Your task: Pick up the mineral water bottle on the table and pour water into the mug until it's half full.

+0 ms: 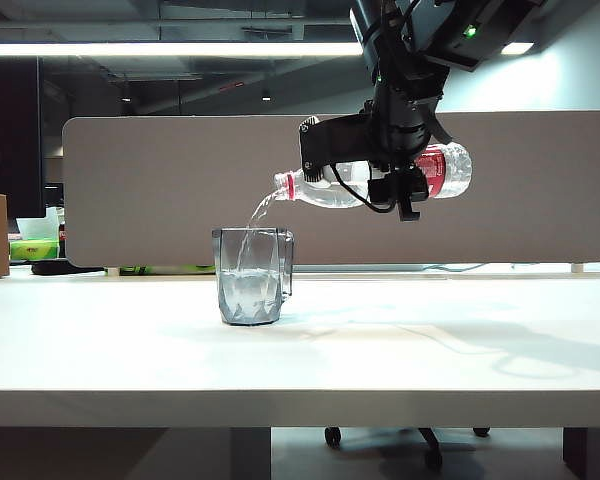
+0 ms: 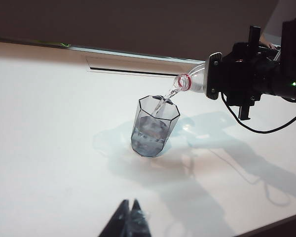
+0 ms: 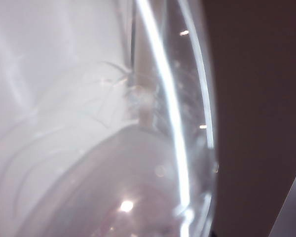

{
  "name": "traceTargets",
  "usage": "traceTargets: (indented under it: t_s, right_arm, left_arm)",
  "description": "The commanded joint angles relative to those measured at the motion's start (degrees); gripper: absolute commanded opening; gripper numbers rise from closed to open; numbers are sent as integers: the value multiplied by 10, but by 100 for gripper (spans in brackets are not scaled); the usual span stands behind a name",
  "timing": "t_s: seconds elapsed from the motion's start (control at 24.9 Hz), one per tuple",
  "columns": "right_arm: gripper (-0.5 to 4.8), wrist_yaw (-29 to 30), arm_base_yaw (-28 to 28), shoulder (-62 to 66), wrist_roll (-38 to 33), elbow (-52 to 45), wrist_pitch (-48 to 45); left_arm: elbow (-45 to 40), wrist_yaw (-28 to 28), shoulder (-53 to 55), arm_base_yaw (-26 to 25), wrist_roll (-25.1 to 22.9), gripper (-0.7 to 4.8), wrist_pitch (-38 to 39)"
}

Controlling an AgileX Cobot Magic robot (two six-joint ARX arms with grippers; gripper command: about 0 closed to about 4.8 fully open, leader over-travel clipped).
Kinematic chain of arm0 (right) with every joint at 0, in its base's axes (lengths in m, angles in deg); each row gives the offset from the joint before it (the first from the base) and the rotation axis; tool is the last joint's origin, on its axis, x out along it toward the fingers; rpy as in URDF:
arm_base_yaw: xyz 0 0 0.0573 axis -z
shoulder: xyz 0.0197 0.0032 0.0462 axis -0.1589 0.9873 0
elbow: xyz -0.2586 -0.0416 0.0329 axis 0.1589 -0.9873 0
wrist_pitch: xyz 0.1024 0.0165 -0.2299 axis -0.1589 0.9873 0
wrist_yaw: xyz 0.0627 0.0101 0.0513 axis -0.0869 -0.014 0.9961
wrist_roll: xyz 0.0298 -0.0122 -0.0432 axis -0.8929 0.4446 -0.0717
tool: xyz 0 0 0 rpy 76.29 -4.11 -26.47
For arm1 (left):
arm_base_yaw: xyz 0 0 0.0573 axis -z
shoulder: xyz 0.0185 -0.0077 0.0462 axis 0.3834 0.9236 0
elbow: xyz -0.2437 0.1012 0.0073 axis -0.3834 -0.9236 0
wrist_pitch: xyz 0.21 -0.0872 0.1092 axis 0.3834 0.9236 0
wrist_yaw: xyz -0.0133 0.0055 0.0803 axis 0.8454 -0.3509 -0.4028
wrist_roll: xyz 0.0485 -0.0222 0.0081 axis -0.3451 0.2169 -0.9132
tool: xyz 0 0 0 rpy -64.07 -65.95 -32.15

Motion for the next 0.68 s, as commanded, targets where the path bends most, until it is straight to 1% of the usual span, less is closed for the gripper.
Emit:
traceTargets:
  t_s: [0.04, 0.16, 0.24, 0.28, 0.32, 0.36, 0.4, 0.44, 0.48, 0.52, 0.56, 0.6, 0.64, 0.68]
  right_arm:
    - [265, -2, -1, -7, -33, 5, -19]
    - [265, 16, -1, -7, -125, 5, -14]
    - [265, 32, -1, -7, -214, 4, 0]
    - [265, 43, -1, -7, -285, 3, 4]
    - [265, 50, -1, -7, -331, 3, 6]
    - [265, 75, 0, -7, -407, 3, 7]
    - [265, 89, 0, -7, -449, 2, 8]
    - [265, 115, 3, -7, -508, -2, 1]
    - [265, 131, 4, -7, -543, -8, -8]
    - [265, 147, 6, -7, -595, -24, -34]
    - [265, 155, 9, -7, -630, -38, -52]
    - [265, 176, 15, -7, -682, -64, -85]
    - [264, 184, 18, -7, -708, -89, -120]
    - [264, 185, 20, -7, -731, -123, -175]
  left_arm:
    - [2, 2, 1, 0, -4, -5, -7]
    - [2, 0, 1, 0, -4, -5, -7]
    - [2, 0, 1, 0, -4, -5, -7]
    - [2, 0, 1, 0, -4, -5, -7]
    - [2, 0, 1, 0, -4, -5, -7]
    - [2, 0, 1, 0, -4, -5, -7]
    - [2, 0, 1, 0, -4, -5, -7]
    - [2, 1, 1, 0, -4, -5, -7]
    - [2, 1, 1, 0, -4, -5, -7]
    - [2, 1, 1, 0, -4, -5, -7]
    - [2, 1, 1, 0, -4, -5, -7]
    - [2, 1, 1, 0, -4, -5, -7]
    - [2, 1, 1, 0, -4, -5, -7]
    - [2, 1, 1, 0, -4, -5, -7]
